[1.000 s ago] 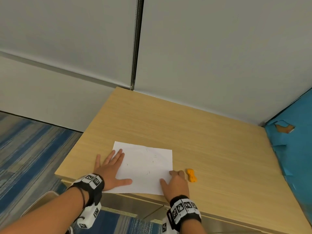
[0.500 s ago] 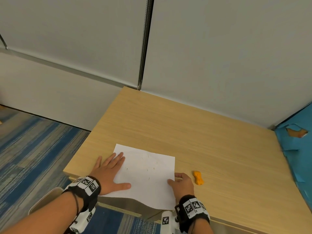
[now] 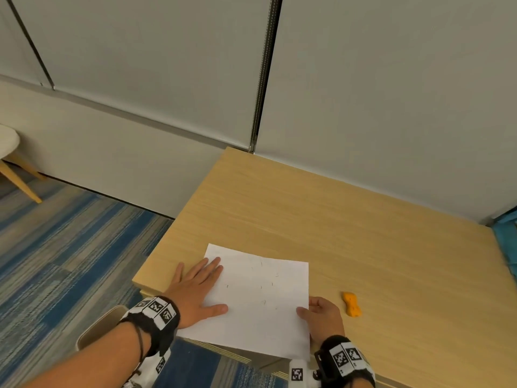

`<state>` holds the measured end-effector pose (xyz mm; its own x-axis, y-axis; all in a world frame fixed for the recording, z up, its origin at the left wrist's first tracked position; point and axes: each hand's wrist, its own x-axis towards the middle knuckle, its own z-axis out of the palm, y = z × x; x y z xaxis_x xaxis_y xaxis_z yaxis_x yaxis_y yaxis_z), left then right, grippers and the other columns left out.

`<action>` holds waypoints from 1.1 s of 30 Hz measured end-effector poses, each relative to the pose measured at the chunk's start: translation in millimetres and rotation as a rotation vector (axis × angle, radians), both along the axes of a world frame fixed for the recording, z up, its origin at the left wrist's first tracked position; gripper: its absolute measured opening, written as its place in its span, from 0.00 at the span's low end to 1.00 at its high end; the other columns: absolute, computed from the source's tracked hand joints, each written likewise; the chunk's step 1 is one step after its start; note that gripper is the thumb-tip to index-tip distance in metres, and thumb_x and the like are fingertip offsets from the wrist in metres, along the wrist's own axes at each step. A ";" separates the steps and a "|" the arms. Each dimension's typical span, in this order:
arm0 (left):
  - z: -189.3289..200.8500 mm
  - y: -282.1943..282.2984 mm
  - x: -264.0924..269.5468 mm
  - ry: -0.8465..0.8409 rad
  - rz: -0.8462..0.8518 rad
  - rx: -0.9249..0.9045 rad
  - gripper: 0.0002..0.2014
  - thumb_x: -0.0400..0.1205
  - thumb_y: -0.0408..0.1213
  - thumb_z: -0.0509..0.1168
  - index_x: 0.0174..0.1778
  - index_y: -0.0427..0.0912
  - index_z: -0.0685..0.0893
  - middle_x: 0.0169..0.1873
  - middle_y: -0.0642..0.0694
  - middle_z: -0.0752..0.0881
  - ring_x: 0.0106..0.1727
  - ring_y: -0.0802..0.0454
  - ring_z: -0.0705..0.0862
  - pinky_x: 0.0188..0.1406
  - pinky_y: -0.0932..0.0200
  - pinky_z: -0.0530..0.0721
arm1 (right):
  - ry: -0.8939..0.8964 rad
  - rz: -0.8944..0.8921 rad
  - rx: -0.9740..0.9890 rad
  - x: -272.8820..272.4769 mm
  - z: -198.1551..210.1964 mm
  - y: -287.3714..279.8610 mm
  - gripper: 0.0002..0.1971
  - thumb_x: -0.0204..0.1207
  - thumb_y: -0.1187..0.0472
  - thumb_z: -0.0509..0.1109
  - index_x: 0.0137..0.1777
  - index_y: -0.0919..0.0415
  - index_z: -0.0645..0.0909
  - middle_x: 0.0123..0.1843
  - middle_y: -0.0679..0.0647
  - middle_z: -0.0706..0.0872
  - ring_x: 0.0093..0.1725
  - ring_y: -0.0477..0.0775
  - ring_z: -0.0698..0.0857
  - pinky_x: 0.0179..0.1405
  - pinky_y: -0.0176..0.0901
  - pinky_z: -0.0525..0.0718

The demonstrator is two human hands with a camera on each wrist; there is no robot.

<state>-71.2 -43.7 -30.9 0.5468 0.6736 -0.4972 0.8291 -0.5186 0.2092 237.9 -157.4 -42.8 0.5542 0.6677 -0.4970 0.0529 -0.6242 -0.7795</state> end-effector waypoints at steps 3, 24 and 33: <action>1.8 -5.8 -17.9 -0.190 0.116 0.055 0.53 0.70 0.85 0.34 0.90 0.60 0.39 0.86 0.64 0.31 0.88 0.57 0.33 0.89 0.40 0.37 | 0.007 0.013 0.021 -0.8 -0.4 -0.8 0.07 0.74 0.75 0.76 0.47 0.63 0.88 0.47 0.60 0.94 0.50 0.64 0.92 0.58 0.61 0.90; -30.2 -59.2 -183.5 -0.898 1.102 -0.512 0.13 0.87 0.40 0.68 0.59 0.34 0.88 0.53 0.30 0.92 0.53 0.30 0.91 0.61 0.35 0.87 | 0.184 0.298 0.122 -117.1 12.5 -2.1 0.08 0.77 0.79 0.73 0.45 0.66 0.88 0.44 0.70 0.91 0.48 0.76 0.90 0.51 0.66 0.89; -114.3 -93.8 -280.2 -0.958 1.251 -0.441 0.20 0.81 0.45 0.77 0.58 0.30 0.89 0.52 0.27 0.92 0.55 0.21 0.89 0.62 0.26 0.86 | 0.314 0.624 -0.003 -208.6 -60.3 -6.1 0.22 0.75 0.83 0.72 0.54 0.54 0.90 0.47 0.44 0.96 0.49 0.43 0.93 0.43 0.35 0.89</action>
